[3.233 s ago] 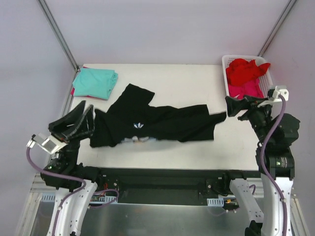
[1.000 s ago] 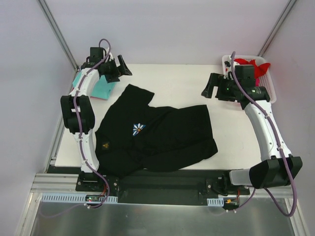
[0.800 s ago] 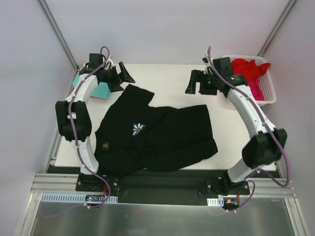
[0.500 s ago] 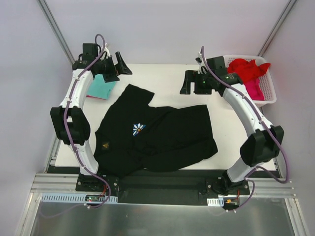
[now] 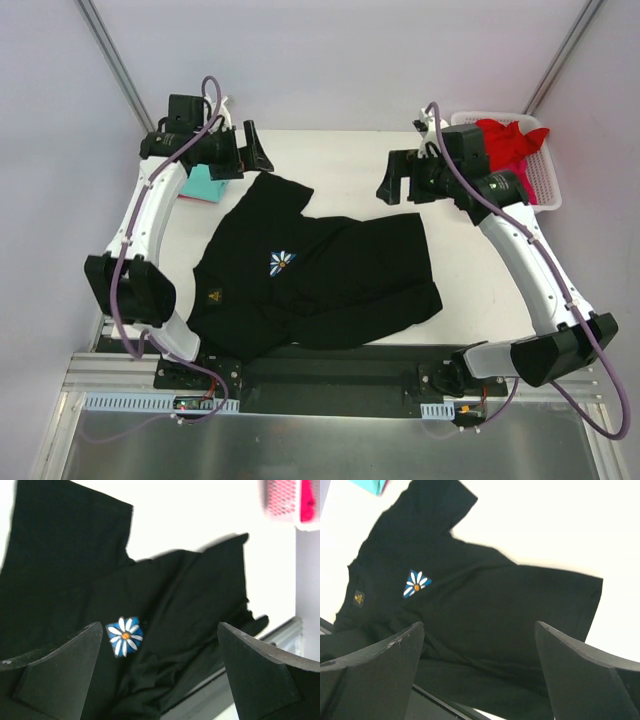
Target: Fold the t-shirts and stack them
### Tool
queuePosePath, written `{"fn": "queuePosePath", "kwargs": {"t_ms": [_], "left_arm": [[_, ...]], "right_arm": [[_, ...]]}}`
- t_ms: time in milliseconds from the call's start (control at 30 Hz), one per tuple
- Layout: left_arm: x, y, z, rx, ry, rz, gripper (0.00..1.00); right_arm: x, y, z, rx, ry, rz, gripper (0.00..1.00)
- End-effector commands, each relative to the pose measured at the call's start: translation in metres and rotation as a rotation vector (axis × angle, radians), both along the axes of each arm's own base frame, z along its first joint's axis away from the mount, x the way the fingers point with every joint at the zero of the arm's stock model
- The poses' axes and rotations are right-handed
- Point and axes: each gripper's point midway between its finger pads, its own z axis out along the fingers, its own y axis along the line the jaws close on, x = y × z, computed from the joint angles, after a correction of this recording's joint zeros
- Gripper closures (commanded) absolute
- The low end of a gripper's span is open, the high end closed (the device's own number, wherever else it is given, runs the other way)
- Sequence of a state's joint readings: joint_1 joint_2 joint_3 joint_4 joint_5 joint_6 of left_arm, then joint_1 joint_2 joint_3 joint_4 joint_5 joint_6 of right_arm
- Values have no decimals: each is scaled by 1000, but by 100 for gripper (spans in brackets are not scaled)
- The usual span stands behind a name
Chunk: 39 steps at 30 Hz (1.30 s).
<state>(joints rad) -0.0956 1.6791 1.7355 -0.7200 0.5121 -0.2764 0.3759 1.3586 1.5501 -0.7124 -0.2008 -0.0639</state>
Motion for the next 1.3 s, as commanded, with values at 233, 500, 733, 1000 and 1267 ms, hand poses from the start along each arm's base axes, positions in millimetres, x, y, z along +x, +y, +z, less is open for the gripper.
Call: {"fn": "queuePosePath", "kwargs": {"t_ms": [233, 500, 733, 1000, 1267], "left_arm": [[-104, -30, 104, -285, -164, -184, 1], [-132, -52, 84, -477, -175, -389, 1], [-42, -26, 28, -105, -224, -161, 1], [89, 34, -26, 326, -152, 48, 2], [156, 52, -98, 484, -86, 98, 9]], "right_arm": [[-36, -1, 8, -6, -10, -8, 4], [-53, 0, 21, 8, -43, -7, 4], [-69, -6, 15, -22, -54, -17, 4], [-84, -22, 8, -77, -37, -29, 4], [-95, -27, 4, -86, -33, -16, 4]]}}
